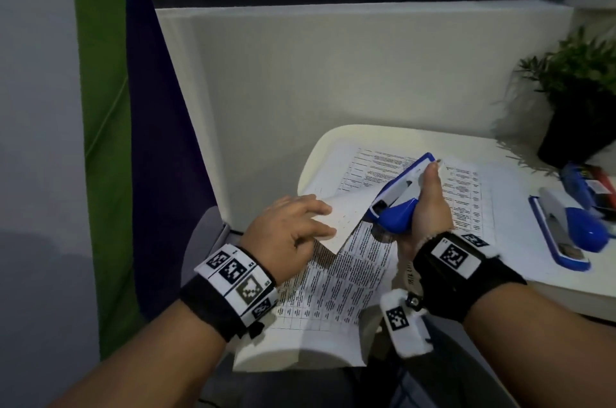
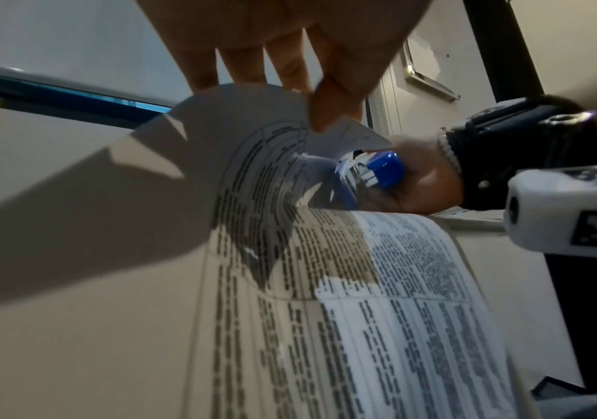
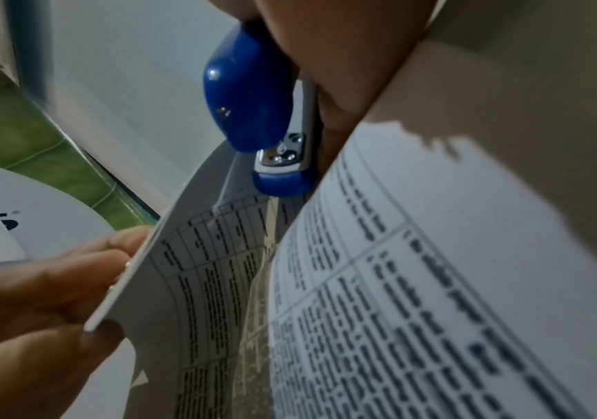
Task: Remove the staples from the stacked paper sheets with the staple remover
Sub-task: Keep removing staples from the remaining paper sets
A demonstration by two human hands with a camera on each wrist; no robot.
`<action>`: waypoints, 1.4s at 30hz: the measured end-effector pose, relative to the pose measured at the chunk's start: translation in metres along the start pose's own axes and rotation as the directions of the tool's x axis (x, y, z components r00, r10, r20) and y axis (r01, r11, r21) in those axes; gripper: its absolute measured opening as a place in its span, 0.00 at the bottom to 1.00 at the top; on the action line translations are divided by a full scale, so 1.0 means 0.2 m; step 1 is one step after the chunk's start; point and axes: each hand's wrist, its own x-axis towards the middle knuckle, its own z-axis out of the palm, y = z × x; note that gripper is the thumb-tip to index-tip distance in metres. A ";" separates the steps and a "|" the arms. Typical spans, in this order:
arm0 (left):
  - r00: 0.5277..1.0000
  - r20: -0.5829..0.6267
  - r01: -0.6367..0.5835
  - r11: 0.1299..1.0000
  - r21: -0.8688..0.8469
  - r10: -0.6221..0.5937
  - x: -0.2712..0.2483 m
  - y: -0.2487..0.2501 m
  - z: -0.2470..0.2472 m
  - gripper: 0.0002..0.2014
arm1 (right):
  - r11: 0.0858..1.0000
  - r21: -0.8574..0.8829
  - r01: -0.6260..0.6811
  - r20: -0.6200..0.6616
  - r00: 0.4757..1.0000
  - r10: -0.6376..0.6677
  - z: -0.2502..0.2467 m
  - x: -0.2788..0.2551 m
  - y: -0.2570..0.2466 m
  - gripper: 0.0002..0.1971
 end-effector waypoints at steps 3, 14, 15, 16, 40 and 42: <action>0.996 0.092 -0.005 1.000 0.004 0.005 -0.01 0.02 0.01 0.10 | 1.000 0.014 0.017 0.016 1.000 -0.017 -0.01 0.00 0.01 0.24; 0.775 -0.148 0.500 0.739 -0.451 -0.614 0.07 0.13 -0.07 0.04 | 0.955 -0.093 0.280 0.178 0.949 -0.261 0.09 -0.13 -0.16 0.26; 0.769 -0.151 0.494 0.728 -0.476 -0.621 0.06 0.13 -0.09 0.04 | 0.924 -0.120 0.364 0.197 0.921 -0.337 0.13 -0.16 -0.22 0.28; 0.767 -0.153 0.492 0.724 -0.483 -0.623 0.06 0.14 -0.09 0.06 | 0.884 -0.137 0.448 0.224 0.883 -0.413 0.16 -0.20 -0.27 0.31; 0.829 -0.203 0.366 0.779 -0.509 -0.521 0.05 0.41 -0.09 0.03 | 0.690 -0.215 0.691 0.383 0.710 -0.591 0.35 -0.37 -0.31 0.15; 0.826 -0.216 0.361 0.783 -0.507 -0.521 0.05 0.41 -0.10 0.03 | 0.695 -0.208 0.688 0.395 0.710 -0.584 0.36 -0.38 -0.32 0.14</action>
